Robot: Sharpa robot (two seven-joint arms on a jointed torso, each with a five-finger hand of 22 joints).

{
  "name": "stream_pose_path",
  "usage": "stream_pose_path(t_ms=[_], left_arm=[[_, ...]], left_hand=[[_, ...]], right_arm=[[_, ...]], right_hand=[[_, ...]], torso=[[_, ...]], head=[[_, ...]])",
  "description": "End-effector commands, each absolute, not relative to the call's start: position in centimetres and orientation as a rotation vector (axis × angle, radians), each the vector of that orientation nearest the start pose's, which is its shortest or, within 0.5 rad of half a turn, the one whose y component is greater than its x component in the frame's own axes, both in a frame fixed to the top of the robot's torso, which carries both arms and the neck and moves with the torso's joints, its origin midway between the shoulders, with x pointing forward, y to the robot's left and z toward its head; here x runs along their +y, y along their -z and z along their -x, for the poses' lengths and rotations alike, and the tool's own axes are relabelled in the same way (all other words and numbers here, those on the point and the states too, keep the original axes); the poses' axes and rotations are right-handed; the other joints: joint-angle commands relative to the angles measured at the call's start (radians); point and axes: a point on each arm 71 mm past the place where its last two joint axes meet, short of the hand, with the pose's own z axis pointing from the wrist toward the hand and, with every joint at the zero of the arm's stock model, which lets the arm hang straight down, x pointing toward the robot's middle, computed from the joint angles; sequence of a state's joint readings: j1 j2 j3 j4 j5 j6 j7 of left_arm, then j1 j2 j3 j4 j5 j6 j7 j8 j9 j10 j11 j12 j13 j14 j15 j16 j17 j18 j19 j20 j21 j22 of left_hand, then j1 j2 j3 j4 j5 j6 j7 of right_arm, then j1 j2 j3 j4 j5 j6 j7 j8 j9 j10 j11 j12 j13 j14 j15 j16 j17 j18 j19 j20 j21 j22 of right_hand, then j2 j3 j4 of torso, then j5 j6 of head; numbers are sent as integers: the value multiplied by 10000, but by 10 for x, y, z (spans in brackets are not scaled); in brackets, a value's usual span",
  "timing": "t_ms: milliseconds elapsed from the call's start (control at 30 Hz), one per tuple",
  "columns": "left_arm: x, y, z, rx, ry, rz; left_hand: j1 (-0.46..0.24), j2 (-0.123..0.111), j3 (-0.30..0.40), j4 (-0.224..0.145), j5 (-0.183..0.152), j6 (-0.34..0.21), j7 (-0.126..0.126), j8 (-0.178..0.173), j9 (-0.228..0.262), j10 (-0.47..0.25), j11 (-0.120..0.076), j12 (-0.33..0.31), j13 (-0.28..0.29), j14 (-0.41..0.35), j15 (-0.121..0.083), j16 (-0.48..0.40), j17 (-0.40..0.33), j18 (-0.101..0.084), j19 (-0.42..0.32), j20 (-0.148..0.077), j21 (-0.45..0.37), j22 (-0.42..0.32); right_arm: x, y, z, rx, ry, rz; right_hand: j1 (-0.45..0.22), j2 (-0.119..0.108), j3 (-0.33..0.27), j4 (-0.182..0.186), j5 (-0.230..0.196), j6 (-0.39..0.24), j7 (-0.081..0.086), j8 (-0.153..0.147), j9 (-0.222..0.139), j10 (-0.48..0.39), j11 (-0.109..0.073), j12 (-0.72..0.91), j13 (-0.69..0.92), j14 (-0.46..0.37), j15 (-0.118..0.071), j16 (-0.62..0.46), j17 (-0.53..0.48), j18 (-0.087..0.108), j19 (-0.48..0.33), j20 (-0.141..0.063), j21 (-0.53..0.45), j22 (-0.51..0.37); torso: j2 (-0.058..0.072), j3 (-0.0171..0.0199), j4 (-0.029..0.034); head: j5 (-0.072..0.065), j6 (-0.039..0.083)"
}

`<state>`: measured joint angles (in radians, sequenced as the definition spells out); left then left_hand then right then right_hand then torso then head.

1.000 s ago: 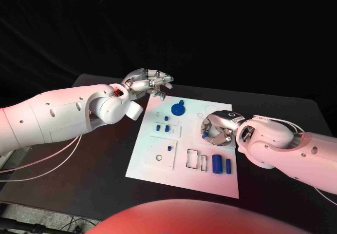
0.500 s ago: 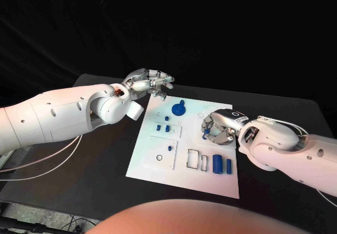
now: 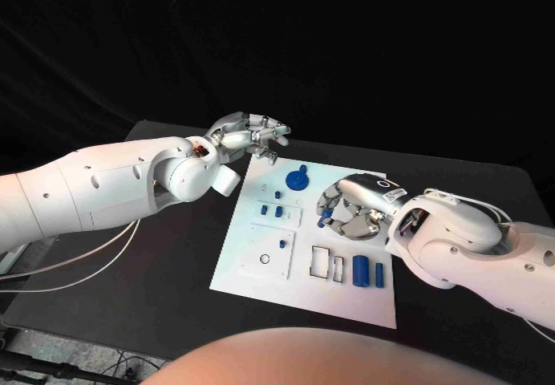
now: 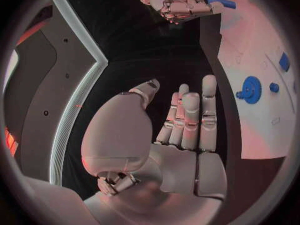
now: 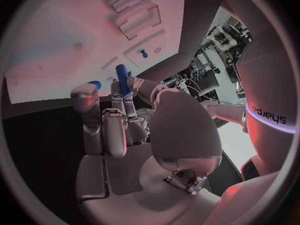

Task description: Assemble the parts on the task board

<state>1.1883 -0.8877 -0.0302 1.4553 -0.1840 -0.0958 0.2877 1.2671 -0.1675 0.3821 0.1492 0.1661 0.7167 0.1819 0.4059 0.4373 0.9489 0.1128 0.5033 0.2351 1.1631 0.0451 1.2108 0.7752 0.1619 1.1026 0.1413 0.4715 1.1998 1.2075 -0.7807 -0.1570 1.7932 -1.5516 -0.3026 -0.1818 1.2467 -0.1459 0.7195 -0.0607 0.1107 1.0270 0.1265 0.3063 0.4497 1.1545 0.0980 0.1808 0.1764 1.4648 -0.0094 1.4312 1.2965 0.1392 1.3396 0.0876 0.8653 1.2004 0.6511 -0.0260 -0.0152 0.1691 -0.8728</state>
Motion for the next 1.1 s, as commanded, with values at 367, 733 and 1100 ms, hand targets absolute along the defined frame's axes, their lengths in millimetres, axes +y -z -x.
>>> stream_pose_path(t_ms=[367,733,1100], left_arm=[[231,188,-495,16369,15649,9421],[227,187,-493,16497,15797,9019],[225,187,-493,16601,15800,8868]], left_hand=[[51,49,-42,-2,-49,-70,21,59,15,-76,7,62,13,-61,-13,25,-4,189,13,67,12,-14],[43,-20,-136,35,-39,-102,27,122,22,-104,12,105,29,-115,-8,-6,-55,189,-9,72,6,-18],[42,-23,-142,39,-35,-105,27,126,22,-105,12,108,30,-117,-8,-6,-56,189,-10,72,6,-19]], right_arm=[[-29,211,-369,17089,-10524,4946],[-7,241,-362,17648,-10622,5222],[-5,249,-364,17717,-10297,5445]], right_hand=[[88,-78,3,-111,83,-2,11,49,567,309,-330,-76,-29,519,-56,44,-12,-53,-22,-43,23,22],[97,-109,2,-158,130,-61,33,26,580,270,-308,-125,-24,518,-40,50,-10,-54,-23,-35,28,40],[93,-110,3,-164,141,-75,40,20,584,259,-300,-140,-23,519,-34,55,-5,-56,-22,-31,33,47]], torso=[[29,-12,6],[18,-2,-10],[27,1,-11]], head=[[266,2],[367,2],[426,2]])
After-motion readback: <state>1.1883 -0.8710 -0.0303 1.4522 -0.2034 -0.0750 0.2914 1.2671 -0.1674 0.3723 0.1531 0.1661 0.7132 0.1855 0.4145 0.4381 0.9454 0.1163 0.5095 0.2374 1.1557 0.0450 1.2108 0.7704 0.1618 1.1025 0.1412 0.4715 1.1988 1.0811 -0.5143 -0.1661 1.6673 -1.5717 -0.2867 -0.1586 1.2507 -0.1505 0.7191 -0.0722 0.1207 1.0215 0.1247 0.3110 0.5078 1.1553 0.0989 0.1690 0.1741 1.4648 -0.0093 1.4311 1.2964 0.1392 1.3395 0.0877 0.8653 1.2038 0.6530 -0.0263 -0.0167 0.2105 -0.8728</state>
